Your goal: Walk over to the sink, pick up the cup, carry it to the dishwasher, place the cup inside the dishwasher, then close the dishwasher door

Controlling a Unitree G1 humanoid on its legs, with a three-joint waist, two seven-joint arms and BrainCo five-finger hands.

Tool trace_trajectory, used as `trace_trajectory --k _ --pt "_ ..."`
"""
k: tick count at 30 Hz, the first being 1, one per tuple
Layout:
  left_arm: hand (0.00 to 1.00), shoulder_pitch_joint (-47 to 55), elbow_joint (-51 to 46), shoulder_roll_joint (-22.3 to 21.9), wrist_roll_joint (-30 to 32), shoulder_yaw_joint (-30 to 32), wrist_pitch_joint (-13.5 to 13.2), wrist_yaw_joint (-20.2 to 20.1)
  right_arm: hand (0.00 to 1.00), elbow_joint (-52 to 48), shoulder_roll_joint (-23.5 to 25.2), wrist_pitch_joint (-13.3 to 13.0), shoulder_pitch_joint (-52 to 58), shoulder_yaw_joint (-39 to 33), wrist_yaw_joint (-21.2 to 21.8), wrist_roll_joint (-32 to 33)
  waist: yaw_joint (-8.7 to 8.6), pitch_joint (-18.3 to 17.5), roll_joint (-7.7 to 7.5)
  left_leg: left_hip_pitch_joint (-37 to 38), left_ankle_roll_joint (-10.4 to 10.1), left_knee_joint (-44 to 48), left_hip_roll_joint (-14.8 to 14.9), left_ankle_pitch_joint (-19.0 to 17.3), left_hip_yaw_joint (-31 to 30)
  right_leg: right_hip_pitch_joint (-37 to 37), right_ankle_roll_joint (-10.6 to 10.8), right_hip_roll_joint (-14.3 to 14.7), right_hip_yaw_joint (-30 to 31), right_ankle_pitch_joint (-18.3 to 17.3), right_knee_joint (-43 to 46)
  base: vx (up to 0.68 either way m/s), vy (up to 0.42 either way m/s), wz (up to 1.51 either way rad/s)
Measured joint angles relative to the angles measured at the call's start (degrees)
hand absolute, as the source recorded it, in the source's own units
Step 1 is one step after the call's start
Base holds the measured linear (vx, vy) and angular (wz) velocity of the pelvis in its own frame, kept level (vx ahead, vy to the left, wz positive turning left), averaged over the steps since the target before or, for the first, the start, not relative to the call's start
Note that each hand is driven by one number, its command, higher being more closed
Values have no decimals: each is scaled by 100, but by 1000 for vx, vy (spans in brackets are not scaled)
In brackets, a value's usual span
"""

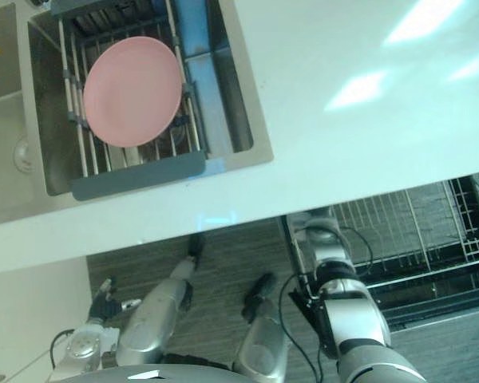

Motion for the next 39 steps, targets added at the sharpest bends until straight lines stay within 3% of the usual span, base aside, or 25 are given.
trace_trajectory --k 1,2,12,19,22,24,28,30,35,36,39 --pt "0 -4 2 10 -1 -30 3 -2 100 33 -35 37 -43 36 19 -1 -3 2 4 -11 -4 0 4 10 -20 -23 -12 -10 -6 -30 54 -36 -114 9" --pt "0 -23 2 37 -4 -103 20 -9 0 109 -112 109 -130 108 112 -5 5 2 4 -42 -19 0 15 33 -57 -89 -36 -24 -5 -88 167 -50 -119 8" --pt "0 -229 106 66 -2 -153 196 -169 0 400 -387 977 -766 329 649 -447 76 61 133 -200 -142 -2 159 125 -92 -440 -205 -35 45 -317 676 -68 -111 0" --pt "0 -248 88 80 5 -152 326 -249 0 443 -378 1063 -743 336 735 -444 90 59 137 -143 -178 -1 195 146 -27 -514 -241 -50 184 -440 887 -18 -96 -3" --pt "0 -241 50 76 8 -151 424 -250 0 304 -330 1017 -594 320 669 -130 94 60 135 -13 -164 -2 201 143 104 -473 -241 -55 310 -451 921 -9 -63 -17" --pt "0 -206 -4 75 13 -94 568 -216 0 -369 -114 854 -44 78 490 199 16 86 93 226 -146 -4 209 73 218 -279 -238 -45 385 -450 843 -3 -52 -23" --pt "0 117 -301 66 146 183 676 -204 0 -1959 516 422 1236 -321 10 196 -229 159 -100 672 -131 -33 291 -136 517 170 -187 100 533 -352 477 10 -40 -35" --pt "0 326 -347 59 236 419 796 -213 0 -2928 956 -67 2164 -721 -300 -236 -362 55 -301 863 -136 -29 370 -269 826 349 -151 240 709 -183 111 82 -15 -57" --pt "0 456 50 77 537 834 1193 -326 0 -4247 1623 -1004 3535 -1504 -332 -445 -744 -403 -657 1358 -149 -2 386 -437 1240 888 -37 403 1003 121 -570 142 -11 -44" --pt "0 457 150 78 658 872 1290 -375 0 -4524 1711 -1229 3755 -1606 -335 -441 -785 -555 -684 1476 -150 -3 396 -480 1350 1020 -19 466 1085 197 -756 111 -10 -41" --pt "0 457 377 26 800 993 1452 -412 0 -4980 1829 -1551 3973 -1699 -303 -427 -895 -827 -670 1685 -161 -18 434 -575 1505 1263 -19 559 1176 326 -1055 47 -3 -35"
